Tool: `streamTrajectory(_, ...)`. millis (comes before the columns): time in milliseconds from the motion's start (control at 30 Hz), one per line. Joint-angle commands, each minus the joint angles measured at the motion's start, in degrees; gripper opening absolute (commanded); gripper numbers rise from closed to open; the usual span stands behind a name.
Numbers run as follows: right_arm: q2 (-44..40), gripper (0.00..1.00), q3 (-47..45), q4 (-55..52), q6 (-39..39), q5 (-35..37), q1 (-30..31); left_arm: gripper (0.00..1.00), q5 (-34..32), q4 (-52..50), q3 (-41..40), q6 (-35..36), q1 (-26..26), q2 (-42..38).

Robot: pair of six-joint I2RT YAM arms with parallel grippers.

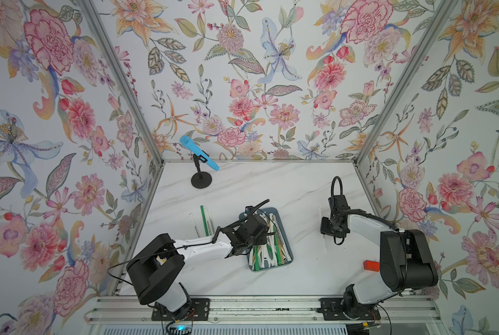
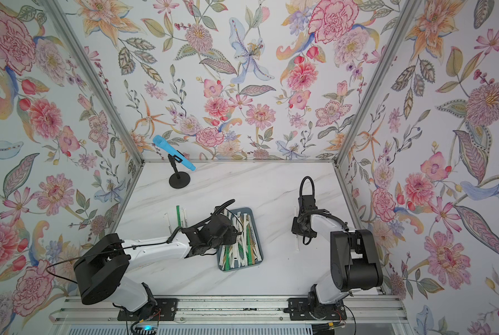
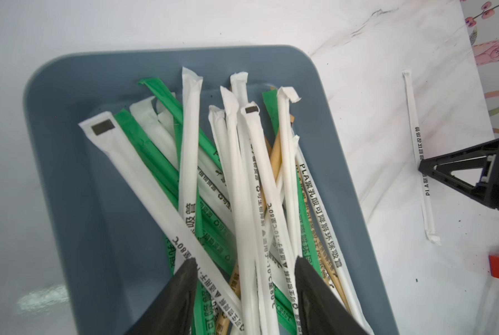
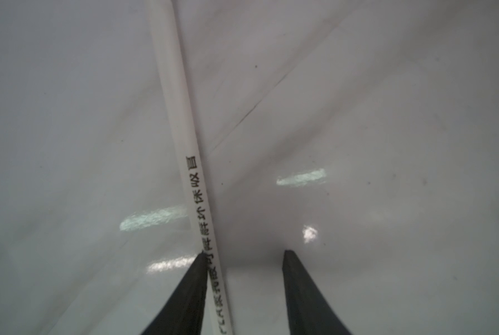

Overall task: Put the straws into the storage box
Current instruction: Place the straw in the storage box, then pick up the straw from the center of the board.

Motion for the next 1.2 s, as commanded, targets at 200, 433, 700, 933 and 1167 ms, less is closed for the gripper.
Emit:
streamTrajectory(200, 0.5, 0.26, 0.1, -0.2, -0.8, 0.2, -0.4, 0.65, -5.1, -3.1, 1.2, 1.1, -0.6, -3.4)
streamTrajectory(433, -4.3, 0.10, -0.6, -0.2, -0.8, -3.0, -0.2, 0.66, -6.8, -4.9, 0.6, 2.4, 0.8, -5.0)
streamTrajectory(700, -8.1, 0.06, -0.3, -3.0, 0.1, -5.1, 0.2, 0.66, -8.5, -6.6, -1.6, 3.1, 3.2, -9.4)
streamTrajectory(933, -16.9, 0.09, 5.1, -8.4, 5.6, -6.6, 11.8, 0.68, -5.7, -7.1, -7.2, 2.9, 10.6, -14.5)
streamTrajectory(1167, -17.6, 0.09, 8.6, -7.4, 11.5, -8.3, 26.1, 0.69, -4.1, -7.7, -10.6, 7.6, 19.3, -17.6)
